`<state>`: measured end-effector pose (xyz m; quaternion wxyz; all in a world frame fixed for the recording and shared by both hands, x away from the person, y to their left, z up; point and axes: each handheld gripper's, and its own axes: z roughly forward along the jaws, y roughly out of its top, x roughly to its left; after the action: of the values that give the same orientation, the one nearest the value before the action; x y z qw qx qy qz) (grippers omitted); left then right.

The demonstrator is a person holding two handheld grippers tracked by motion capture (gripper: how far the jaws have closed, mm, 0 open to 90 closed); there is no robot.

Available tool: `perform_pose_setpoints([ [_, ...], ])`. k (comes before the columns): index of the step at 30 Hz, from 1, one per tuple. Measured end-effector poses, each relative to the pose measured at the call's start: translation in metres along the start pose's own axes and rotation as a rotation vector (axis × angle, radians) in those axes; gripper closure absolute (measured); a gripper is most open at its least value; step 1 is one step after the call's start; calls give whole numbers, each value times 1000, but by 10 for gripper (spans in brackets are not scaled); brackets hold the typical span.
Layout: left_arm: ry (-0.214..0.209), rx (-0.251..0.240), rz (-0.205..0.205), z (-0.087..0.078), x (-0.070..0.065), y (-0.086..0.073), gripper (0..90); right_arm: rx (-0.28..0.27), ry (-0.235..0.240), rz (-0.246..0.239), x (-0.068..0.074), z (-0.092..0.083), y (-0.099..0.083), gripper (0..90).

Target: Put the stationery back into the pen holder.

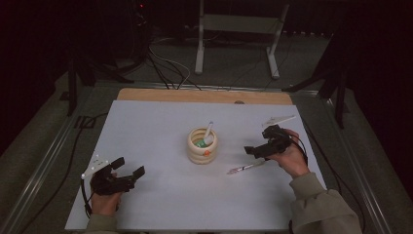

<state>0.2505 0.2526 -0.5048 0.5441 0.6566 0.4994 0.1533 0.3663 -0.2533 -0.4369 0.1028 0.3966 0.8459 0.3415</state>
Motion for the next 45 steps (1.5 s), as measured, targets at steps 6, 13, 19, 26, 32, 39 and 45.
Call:
perform_pose_setpoints([
  [6, 0, 1, 0, 0, -1, 0, 2, 16, 4, 2, -5, 3, -11, 7],
  [13, 1, 1, 0, 1, -1, -1, 3, 42, 10, 8, -11, 8, -23, 7],
  [19, -1, 2, 0, 1, -1, -1, 3, 80, 28, -6, -17, 13, -32, 57],
  [26, -2, 2, -2, 1, 0, 0, 3, 104, 40, -30, -20, 15, -39, 95],
  [32, -2, 2, -3, 1, 0, 0, 3, 142, 34, -61, -21, 21, -47, 147],
  [39, -1, 4, -4, 1, 0, 0, 3, 182, 41, -68, -25, 29, -55, 168],
  [45, -2, 4, -1, 1, -1, 0, 3, 221, 72, -159, -20, 38, -60, 385],
])
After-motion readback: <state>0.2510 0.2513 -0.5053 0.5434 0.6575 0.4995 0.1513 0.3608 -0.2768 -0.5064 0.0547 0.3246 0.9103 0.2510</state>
